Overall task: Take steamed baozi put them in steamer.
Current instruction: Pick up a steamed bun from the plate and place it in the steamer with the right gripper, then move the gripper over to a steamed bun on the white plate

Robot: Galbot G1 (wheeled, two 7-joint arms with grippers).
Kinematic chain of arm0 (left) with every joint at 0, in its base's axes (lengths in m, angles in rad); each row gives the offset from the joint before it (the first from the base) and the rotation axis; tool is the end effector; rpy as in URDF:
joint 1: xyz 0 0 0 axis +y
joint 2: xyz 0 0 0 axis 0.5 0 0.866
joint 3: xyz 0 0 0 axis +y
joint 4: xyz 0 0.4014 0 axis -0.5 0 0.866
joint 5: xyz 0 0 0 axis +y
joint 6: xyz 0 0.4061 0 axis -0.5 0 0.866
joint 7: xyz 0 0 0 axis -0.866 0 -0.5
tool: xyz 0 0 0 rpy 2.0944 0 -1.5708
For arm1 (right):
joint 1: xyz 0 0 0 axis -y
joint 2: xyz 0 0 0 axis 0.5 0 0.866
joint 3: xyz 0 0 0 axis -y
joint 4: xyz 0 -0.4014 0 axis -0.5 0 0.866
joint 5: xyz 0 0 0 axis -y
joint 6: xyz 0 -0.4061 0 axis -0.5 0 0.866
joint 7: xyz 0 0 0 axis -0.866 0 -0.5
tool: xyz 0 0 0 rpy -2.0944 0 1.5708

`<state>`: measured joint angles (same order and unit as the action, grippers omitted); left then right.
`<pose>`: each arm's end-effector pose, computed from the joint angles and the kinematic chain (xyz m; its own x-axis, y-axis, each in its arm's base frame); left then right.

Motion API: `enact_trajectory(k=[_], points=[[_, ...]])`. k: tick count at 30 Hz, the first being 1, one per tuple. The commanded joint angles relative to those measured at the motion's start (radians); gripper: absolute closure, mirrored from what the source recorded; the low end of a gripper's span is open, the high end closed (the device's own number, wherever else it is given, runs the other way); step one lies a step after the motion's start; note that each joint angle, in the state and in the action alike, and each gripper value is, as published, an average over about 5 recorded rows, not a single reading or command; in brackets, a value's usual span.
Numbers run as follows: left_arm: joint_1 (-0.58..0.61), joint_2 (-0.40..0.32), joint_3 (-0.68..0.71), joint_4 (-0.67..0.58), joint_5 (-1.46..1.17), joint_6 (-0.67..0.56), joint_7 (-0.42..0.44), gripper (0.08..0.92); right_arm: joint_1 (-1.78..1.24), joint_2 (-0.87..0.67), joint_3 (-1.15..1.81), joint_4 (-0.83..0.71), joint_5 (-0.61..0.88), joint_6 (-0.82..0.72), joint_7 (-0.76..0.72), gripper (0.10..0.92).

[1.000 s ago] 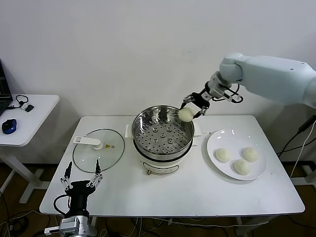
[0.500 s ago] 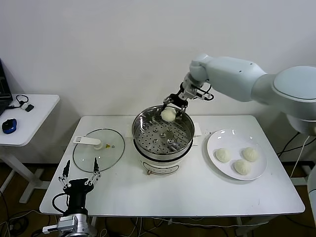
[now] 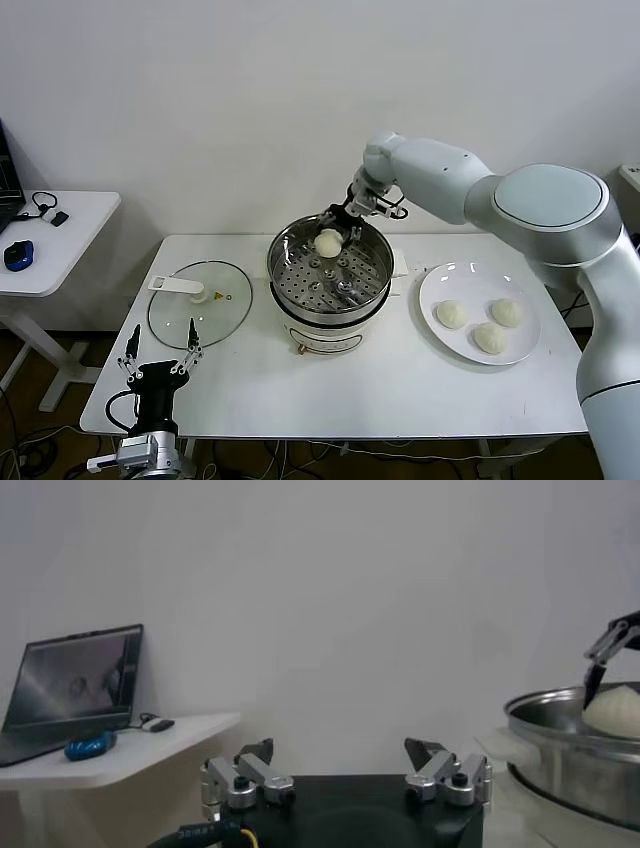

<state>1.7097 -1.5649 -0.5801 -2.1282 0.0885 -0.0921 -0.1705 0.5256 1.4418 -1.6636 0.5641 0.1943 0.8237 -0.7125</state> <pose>0.1566 0.0206 -0.3587 -0.9795 -0.2011 -0.0090 -0.2006 0.9714 0.1274 0.7614 0.0799 -0.1240 -0.1257 -0.3653 0.9224 -0.3153 -0.8669 -0.3862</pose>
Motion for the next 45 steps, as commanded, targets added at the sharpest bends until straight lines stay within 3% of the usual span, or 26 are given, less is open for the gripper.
enact_trajectory(k=[1, 6, 14, 25, 34, 45], points=[[-0.001, -0.001, 0.001, 0.003, -0.001, -0.001, -0.002, 0.177, -0.033, 0.023, 0.005, -0.045, -0.002, 0.049, 0.001, 0.346], [-0.001, -0.002, 0.001, 0.004, -0.001, -0.001, -0.003, 0.177, -0.031, 0.023, 0.002, -0.045, -0.002, 0.049, -0.003, 0.339], [-0.001, -0.001, 0.000, 0.001, 0.000, 0.000, -0.002, 0.177, -0.014, 0.021, -0.001, -0.034, 0.014, 0.049, 0.002, 0.211], [0.007, 0.001, -0.002, -0.014, 0.001, 0.003, -0.001, 0.177, 0.079, -0.034, -0.041, 0.073, 0.105, 0.049, -0.056, 0.203], [0.021, 0.002, 0.002, -0.031, 0.001, 0.006, 0.000, 0.177, 0.257, -0.131, -0.153, 0.231, 0.314, 0.043, -0.185, 0.203], [0.024, 0.004, 0.005, -0.034, -0.001, 0.005, -0.001, 0.177, 0.399, -0.225, -0.303, 0.353, 0.553, -0.341, -0.325, 0.203]])
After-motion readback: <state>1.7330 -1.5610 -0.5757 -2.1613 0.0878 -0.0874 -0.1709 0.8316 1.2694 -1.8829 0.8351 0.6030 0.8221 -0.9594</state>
